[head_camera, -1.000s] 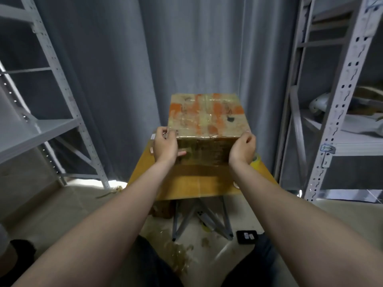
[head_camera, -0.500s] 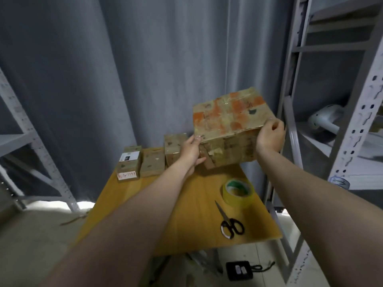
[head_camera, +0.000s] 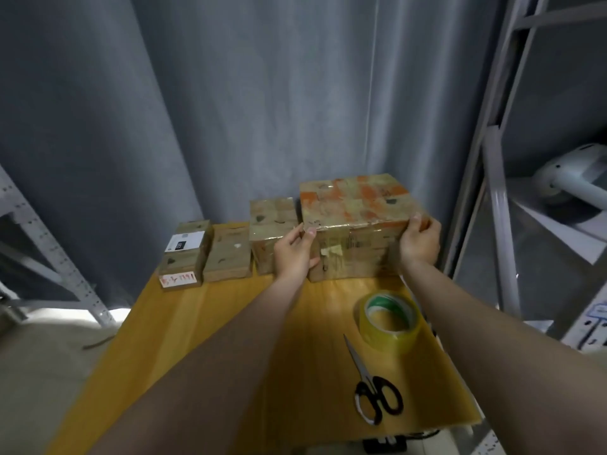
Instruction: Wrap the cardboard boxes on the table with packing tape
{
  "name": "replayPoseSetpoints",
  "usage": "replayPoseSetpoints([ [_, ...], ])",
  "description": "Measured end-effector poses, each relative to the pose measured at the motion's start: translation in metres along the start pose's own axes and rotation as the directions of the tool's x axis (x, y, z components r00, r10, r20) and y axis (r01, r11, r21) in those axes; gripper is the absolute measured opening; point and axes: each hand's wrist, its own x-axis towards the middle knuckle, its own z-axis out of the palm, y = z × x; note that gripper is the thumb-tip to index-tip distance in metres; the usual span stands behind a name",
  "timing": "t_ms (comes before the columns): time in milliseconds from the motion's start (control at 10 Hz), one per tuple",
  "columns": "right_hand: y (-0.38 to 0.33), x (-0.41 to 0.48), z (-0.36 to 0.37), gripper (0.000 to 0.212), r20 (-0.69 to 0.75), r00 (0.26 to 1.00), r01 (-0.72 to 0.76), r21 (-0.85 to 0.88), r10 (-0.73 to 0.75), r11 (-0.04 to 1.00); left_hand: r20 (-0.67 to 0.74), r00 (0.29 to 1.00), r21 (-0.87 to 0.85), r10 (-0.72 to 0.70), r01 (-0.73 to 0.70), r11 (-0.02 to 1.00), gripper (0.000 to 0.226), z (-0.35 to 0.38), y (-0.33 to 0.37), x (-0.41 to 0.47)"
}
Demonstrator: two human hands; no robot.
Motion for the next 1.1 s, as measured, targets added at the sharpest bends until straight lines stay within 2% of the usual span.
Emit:
replayPoseSetpoints([
  [100,0.004,-0.006,-0.009,0.042,0.057,0.998,-0.035,-0.027,0.037,0.999,0.011,0.999,0.157,0.045,-0.047,0.986,0.069,0.001,-0.005,-0.007],
  [200,0.011,-0.016,-0.024,0.046,0.085,0.99,-0.091,-0.245,0.115,0.965,-0.008,0.999,0.462,0.035,-0.028,0.887,0.069,0.001,-0.011,-0.032],
  [300,0.011,-0.037,-0.044,0.04,0.29,0.927,-0.035,-0.561,0.236,0.827,0.154,0.969,0.729,-0.193,0.021,0.684,0.062,-0.005,-0.019,-0.066],
  [400,0.006,-0.059,-0.061,0.031,0.479,0.815,0.128,-0.699,0.327,0.704,0.283,0.82,0.862,-0.498,0.01,0.506,0.033,-0.008,-0.024,-0.099],
  [500,0.01,-0.078,-0.075,0.033,0.459,0.812,0.231,-0.82,0.361,0.524,0.286,0.816,0.902,-0.503,-0.052,0.428,0.037,-0.008,-0.035,-0.121],
  [600,0.026,-0.092,-0.074,0.033,0.452,0.844,0.285,-0.835,0.291,0.471,0.211,0.904,0.937,-0.371,-0.079,0.341,0.054,-0.014,-0.04,-0.129],
  [700,0.034,-0.106,-0.07,0.033,0.417,0.889,0.263,-0.802,0.189,0.536,0.159,0.952,0.943,-0.261,-0.069,0.325,0.038,-0.032,-0.037,-0.117],
  [800,0.037,-0.113,-0.061,0.038,0.458,0.88,0.338,-0.792,0.129,0.508,0.072,0.977,0.941,-0.203,0.001,0.338,0.025,-0.064,-0.032,-0.097],
  [900,0.031,-0.127,-0.041,0.031,0.523,0.849,0.421,-0.756,0.074,0.502,0.015,0.994,0.932,-0.107,0.025,0.362,0.018,-0.095,-0.026,-0.081],
  [1000,0.032,-0.144,-0.018,0.025,0.572,0.815,0.447,-0.723,0.095,0.527,-0.023,0.994,0.906,-0.105,0.065,0.418,0.015,-0.117,-0.028,-0.071],
  [1100,0.028,-0.151,-0.007,0.035,0.59,0.798,0.44,-0.71,0.123,0.55,-0.043,0.99,0.882,-0.132,0.1,0.46,0.023,-0.134,-0.02,-0.061],
])
